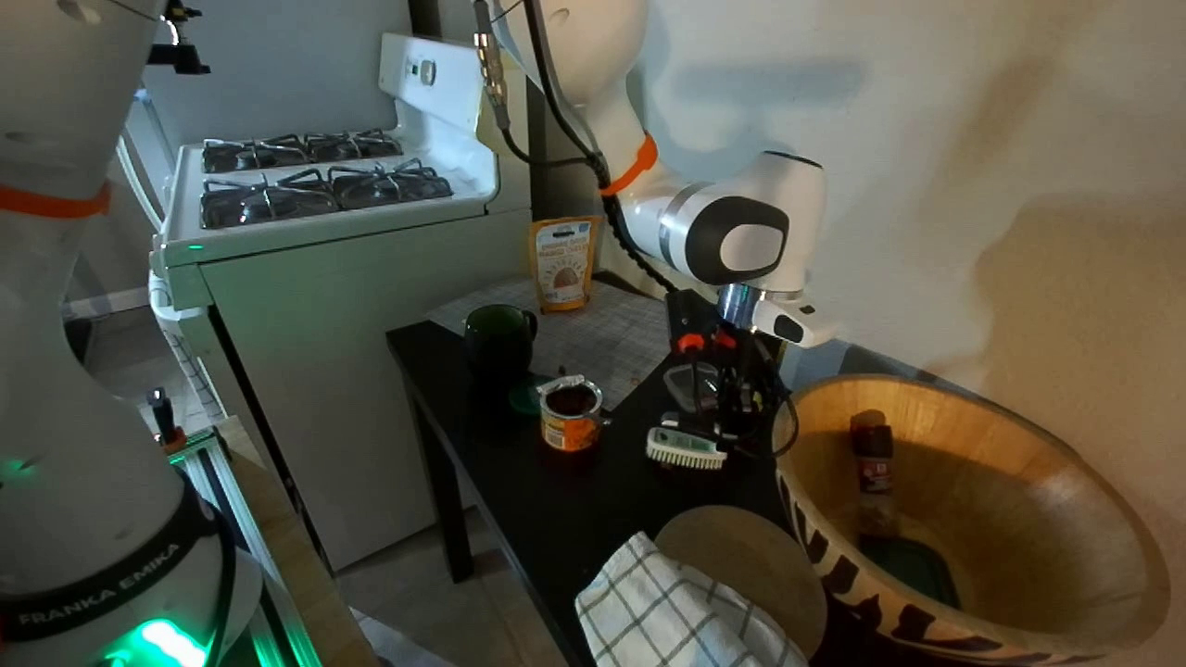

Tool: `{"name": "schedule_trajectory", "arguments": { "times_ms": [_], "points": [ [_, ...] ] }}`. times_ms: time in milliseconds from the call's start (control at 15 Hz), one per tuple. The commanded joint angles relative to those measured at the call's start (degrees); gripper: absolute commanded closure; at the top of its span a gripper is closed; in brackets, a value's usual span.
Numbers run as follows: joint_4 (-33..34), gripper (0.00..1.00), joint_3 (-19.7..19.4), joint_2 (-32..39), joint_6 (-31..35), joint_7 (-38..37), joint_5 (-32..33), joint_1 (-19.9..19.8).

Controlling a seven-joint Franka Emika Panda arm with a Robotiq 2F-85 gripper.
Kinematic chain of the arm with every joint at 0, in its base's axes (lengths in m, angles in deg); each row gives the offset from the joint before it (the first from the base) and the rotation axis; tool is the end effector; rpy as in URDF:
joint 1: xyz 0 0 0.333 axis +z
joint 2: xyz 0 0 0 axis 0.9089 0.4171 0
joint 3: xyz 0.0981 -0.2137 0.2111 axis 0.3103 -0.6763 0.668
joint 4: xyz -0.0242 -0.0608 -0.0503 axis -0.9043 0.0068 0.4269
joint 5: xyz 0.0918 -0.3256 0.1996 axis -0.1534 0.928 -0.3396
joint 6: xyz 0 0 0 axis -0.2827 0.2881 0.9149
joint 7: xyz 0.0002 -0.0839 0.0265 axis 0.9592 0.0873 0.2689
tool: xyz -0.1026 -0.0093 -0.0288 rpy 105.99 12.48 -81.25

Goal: Use the brush to sweep the contents on the table

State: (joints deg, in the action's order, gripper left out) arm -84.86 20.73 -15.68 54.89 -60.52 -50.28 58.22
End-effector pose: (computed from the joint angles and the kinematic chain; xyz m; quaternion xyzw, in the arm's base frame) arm 0.5727 -0.2197 0.1924 0.9050 -0.4175 -0.0479 0.0667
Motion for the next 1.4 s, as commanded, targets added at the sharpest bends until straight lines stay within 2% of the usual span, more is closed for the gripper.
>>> {"name": "schedule_trajectory", "arguments": {
  "times_ms": [0, 333, 800, 1333],
  "points": [
    [-2.55, 0.94, -1.14, -3.38, -1.75, -0.46, -0.39, 0.66],
    [-5.59, 0.94, -0.65, -7.71, -0.09, -1.36, -1.21, 1.03],
    [-1.88, 0.94, -1.33, -2.39, 5.23, -15.16, -0.35, 3.76],
    [0.23, 0.94, -0.33, -0.17, 7.54, -21.59, -1.72, 4.25]
  ]
}}
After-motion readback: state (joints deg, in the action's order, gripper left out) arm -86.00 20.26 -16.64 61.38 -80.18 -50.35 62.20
